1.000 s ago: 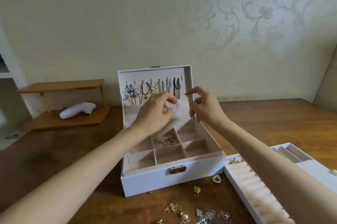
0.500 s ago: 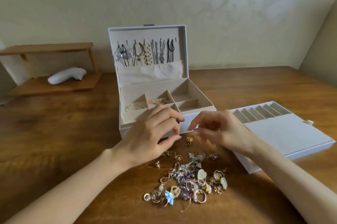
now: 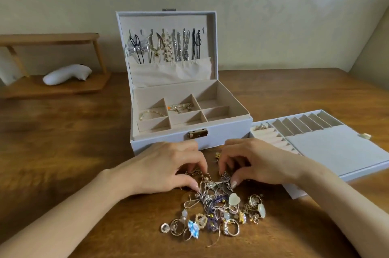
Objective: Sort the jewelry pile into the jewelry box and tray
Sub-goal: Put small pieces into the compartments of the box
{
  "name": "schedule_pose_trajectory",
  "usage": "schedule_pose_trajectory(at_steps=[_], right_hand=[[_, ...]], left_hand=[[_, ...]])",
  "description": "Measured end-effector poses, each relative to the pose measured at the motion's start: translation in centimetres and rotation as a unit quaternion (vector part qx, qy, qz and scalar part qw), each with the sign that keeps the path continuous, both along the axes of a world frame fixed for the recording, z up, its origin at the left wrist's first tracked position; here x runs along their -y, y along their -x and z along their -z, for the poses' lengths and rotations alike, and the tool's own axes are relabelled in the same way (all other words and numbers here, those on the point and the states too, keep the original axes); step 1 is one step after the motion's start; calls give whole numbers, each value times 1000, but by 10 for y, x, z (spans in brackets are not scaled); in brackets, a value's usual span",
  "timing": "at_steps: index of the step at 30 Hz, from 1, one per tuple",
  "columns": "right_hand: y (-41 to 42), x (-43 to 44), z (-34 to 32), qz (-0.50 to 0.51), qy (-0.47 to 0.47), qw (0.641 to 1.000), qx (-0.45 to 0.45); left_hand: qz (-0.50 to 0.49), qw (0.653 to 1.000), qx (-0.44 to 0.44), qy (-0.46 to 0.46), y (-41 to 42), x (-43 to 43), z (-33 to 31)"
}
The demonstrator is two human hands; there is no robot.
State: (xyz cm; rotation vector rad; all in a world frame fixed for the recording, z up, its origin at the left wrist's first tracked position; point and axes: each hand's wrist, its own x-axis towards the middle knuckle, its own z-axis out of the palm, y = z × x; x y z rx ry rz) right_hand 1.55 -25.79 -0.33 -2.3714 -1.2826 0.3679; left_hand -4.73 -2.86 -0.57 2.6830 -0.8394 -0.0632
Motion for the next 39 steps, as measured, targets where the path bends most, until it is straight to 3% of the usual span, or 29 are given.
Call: schedule_pose_trajectory(at_steps=[4, 8, 11, 13, 16, 24, 30, 33, 37, 39], right_hand=[[1, 0, -1, 29, 4, 999, -16], [5, 2, -5, 51, -59, 995, -60], [4, 2, -6, 59, -154, 982, -94], [2, 4, -6, 59, -234, 962, -126], [2, 2, -4, 65, -329, 929, -155], [1, 2, -11, 113, -499, 826, -236], [-4, 11, -22, 120, -567, 760, -294], [-4, 11, -21, 130, -565, 760, -292], [-3, 9, -17, 118, -528, 799, -263], [-1, 7, -16, 120, -513, 810, -256]], left_hand=[[-11, 1000, 2, -2, 0, 2, 0], [-20, 999, 10, 23, 2, 1, 0], [-44, 985, -53, 155, 5, 11, -3], [-59, 951, -138, 270, 5, 22, -6], [-78, 924, -162, 338, 0, 31, -7], [-109, 926, -158, 326, -8, 39, -11], [-137, 925, -171, 310, -5, 33, -1], [-148, 921, -140, 332, -7, 29, -3], [-151, 931, -59, 326, -4, 33, -8], [-123, 930, -78, 338, -3, 39, -12]])
